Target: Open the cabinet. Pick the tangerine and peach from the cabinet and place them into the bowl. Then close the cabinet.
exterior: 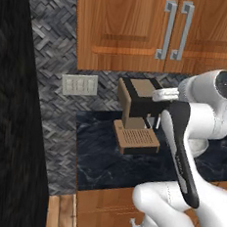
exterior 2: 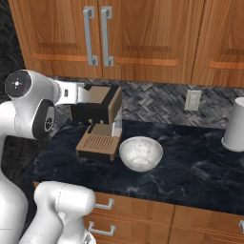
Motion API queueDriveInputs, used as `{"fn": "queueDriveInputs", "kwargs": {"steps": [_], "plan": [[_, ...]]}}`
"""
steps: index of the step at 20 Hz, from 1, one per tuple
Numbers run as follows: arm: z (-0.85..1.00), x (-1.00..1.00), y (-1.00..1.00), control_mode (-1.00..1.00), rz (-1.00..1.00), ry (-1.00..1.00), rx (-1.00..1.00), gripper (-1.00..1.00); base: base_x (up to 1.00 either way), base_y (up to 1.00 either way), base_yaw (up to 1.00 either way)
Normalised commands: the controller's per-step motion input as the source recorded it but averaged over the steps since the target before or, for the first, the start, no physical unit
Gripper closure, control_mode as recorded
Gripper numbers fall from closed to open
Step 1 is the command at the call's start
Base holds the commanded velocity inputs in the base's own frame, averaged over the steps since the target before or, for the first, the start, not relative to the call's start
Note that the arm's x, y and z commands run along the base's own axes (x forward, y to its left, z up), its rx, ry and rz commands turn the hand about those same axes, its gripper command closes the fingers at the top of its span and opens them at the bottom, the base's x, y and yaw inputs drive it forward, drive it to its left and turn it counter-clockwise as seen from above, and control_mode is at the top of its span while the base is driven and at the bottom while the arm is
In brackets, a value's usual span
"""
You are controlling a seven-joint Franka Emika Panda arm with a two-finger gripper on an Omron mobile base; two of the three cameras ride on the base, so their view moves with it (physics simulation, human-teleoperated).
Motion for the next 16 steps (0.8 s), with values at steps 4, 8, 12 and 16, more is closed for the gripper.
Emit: {"fn": "queueDriveInputs", "kwargs": {"steps": [4, 8, 12, 16], "plan": [[0.42, -0.37, 0.0, -1.0, 0.0, -0.35, 0.0, -1.0, 0.0, 0.0, 0.0], [0.36, -0.32, 0.0, -1.0, 0.0, -0.34, 0.0, -1.0, 0.0, 0.0, 0.0], [0.25, -0.12, 0.0, -1.0, 0.0, -0.29, 0.0, -1.0, 0.0, 0.0, 0.0], [0.27, -0.28, 0.0, -1.0, 0.0, -0.36, 0.0, -1.0, 0.0, 0.0, 0.0]]}}
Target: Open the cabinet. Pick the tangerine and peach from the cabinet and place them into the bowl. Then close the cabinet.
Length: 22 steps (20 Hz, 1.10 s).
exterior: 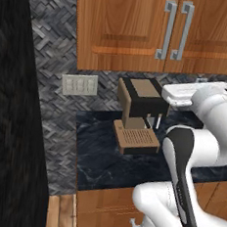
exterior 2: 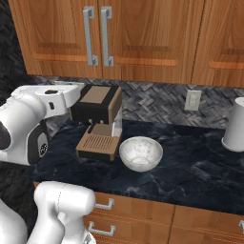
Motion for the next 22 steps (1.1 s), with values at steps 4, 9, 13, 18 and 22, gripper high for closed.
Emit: {"fn": "queueDriveInputs", "kwargs": {"steps": [4, 9, 13, 18, 22], "plan": [[0.27, -0.24, 0.0, -1.0, 0.0, -0.31, 0.0, -1.0, 0.0, 0.0, 0.0], [0.15, -0.18, 0.0, -1.0, 0.0, -0.25, 0.0, -1.0, 0.0, 0.0, 0.0], [0.1, -0.02, 0.0, -1.0, 0.0, -0.13, 0.0, -1.0, 0.0, 0.0, 0.0], [0.07, 0.18, 0.0, -1.0, 0.0, -0.01, 0.0, -1.0, 0.0, 0.0, 0.0], [0.07, 0.43, 0.0, -1.0, 0.0, 0.0, 0.0, -1.0, 0.0, 0.0, 0.0]]}}
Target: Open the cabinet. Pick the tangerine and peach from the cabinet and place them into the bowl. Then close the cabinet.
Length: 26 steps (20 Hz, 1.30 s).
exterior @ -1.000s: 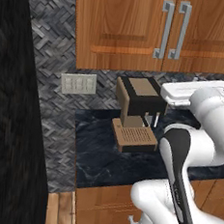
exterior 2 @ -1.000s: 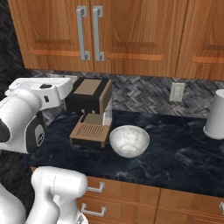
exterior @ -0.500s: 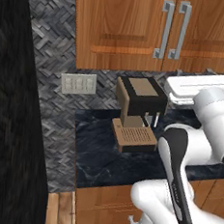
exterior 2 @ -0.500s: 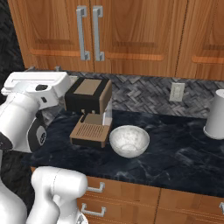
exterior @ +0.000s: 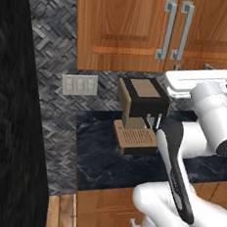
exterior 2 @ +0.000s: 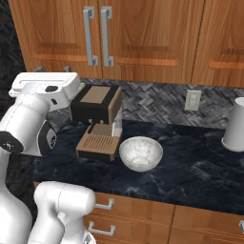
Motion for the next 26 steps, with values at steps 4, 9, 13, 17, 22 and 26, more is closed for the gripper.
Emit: {"fn": "queueDriveInputs", "kwargs": {"steps": [4, 9, 13, 17, 22, 26], "plan": [[0.11, 0.56, 0.0, -1.0, 0.0, 0.0, 0.0, -1.0, 0.0, 0.0, 0.0], [0.02, 0.56, -0.04, -1.0, 0.0, 0.0, 0.0, -1.0, 0.0, 0.0, 0.0], [0.0, 0.49, -0.25, -1.0, 0.0, 0.0, 0.0, -1.0, 0.0, 0.0, 0.0], [0.0, 0.56, -0.12, -1.0, 0.0, 0.0, 0.0, -1.0, 0.0, 0.0, 0.0], [0.0, 0.66, 0.0, -1.0, 0.0, 0.0, 0.0, -1.0, 0.0, 0.0, 0.0], [0.0, 0.66, 0.0, -1.0, 0.0, 0.0, 0.0, -1.0, 0.0, 0.0, 0.0]]}}
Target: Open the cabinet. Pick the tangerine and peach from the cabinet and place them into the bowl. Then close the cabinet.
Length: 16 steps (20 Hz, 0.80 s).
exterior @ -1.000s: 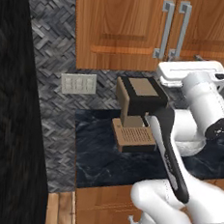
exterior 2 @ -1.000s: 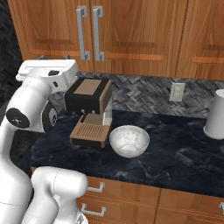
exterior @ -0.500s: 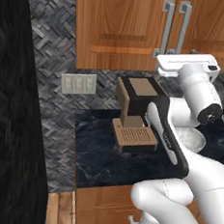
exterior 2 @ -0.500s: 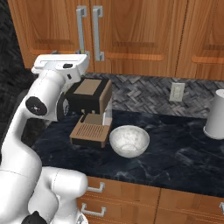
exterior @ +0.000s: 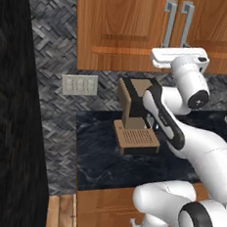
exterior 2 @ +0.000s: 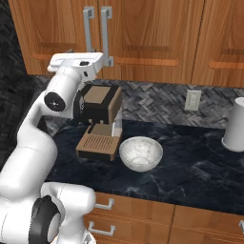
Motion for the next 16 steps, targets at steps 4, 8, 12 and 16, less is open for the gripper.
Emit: {"fn": "queueDriveInputs", "kwargs": {"steps": [4, 8, 12, 16], "plan": [[0.0, 0.75, 0.0, -1.0, 0.0, 0.0, 0.0, -1.0, 0.0, 0.0, 0.0], [0.0, 0.77, 0.0, -1.0, 0.0, 0.0, 0.0, -1.0, 0.0, 0.0, 0.0], [0.0, 0.84, 0.0, -1.0, 0.0, 0.0, 0.0, -1.0, 0.0, 0.0, 0.0], [0.0, 0.87, -0.09, -1.0, 0.0, 0.01, 0.02, 1.0, 0.0, 0.0, 0.0]]}}
